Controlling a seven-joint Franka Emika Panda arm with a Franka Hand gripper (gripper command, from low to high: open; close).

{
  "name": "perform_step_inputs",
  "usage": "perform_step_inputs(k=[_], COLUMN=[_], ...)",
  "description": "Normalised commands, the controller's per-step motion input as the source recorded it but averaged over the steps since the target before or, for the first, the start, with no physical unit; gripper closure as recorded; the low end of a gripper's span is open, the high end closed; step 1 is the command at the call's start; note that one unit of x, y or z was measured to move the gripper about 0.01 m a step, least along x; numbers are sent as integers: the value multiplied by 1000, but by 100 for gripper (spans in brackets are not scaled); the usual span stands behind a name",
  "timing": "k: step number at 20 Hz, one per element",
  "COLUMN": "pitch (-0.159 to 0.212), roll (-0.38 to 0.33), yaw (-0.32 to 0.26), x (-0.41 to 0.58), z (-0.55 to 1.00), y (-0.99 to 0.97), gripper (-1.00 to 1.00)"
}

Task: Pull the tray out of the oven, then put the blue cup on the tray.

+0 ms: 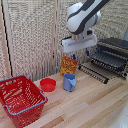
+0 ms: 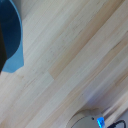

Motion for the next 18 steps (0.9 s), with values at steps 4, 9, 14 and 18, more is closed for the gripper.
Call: perform_step_inputs(k=[4, 9, 14, 18], pitch=[-24, -49, -43, -59], roll=[42, 42, 49, 33], yaw=[-86, -67, -35, 27], x=[-200, -44, 0, 0], z=[-557, -333, -268, -383], y=[92, 371, 141, -161], gripper=[-100, -100, -100, -100])
